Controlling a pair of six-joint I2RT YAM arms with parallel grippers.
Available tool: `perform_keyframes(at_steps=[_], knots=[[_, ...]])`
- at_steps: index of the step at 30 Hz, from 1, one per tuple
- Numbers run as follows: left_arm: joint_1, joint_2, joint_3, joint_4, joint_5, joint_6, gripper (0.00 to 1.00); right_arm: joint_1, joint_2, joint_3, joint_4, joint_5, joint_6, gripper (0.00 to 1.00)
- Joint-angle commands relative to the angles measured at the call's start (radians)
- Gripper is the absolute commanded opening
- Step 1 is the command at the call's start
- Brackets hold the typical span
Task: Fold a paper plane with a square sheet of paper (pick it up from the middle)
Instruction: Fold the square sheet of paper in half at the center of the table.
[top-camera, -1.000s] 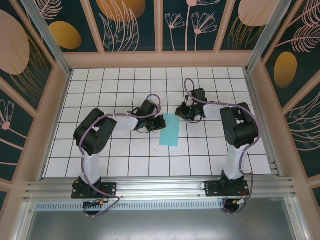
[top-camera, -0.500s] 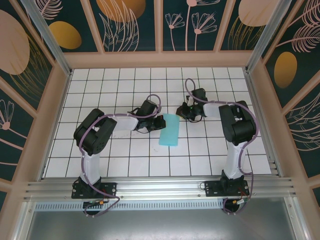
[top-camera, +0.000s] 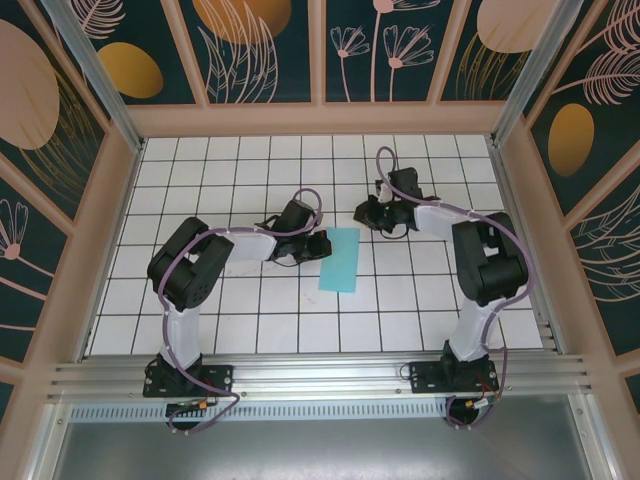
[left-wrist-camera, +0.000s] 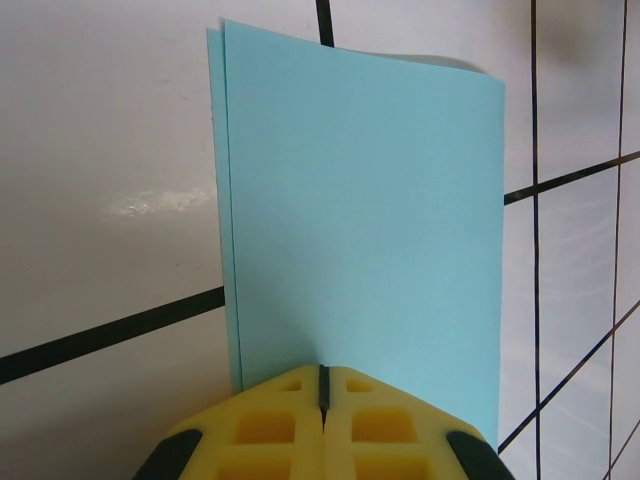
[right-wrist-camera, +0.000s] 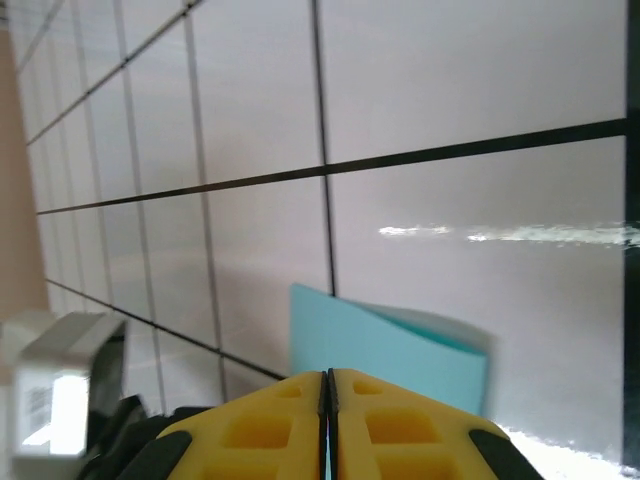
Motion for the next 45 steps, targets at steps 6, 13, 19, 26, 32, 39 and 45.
perform_keyframes(at_steps=[6,13,19,26,32,39,45], knots=[[-0.005,0.044,-0.020,-0.148,-0.076,0.031,0.00,0.031,0.016,-0.099,0.084,-0.042,0.046,0.13],[-0.005,0.046,-0.020,-0.142,-0.074,0.026,0.00,0.062,0.066,-0.117,0.075,0.026,0.044,0.13],[-0.006,0.047,-0.023,-0.137,-0.071,0.023,0.00,0.061,0.050,-0.120,0.050,0.064,0.034,0.13],[-0.006,0.043,-0.036,-0.123,-0.071,0.013,0.00,0.077,-0.128,-0.212,0.117,-0.016,0.066,0.15],[-0.005,0.044,-0.039,-0.119,-0.066,0.012,0.00,0.113,-0.135,-0.326,0.212,-0.043,0.125,0.15],[-0.005,0.039,-0.051,-0.120,-0.068,0.016,0.00,0.121,-0.102,-0.379,0.234,-0.036,0.126,0.14],[-0.006,0.030,-0.053,-0.120,-0.069,0.014,0.00,0.128,-0.214,-0.374,0.146,-0.022,0.105,0.15]])
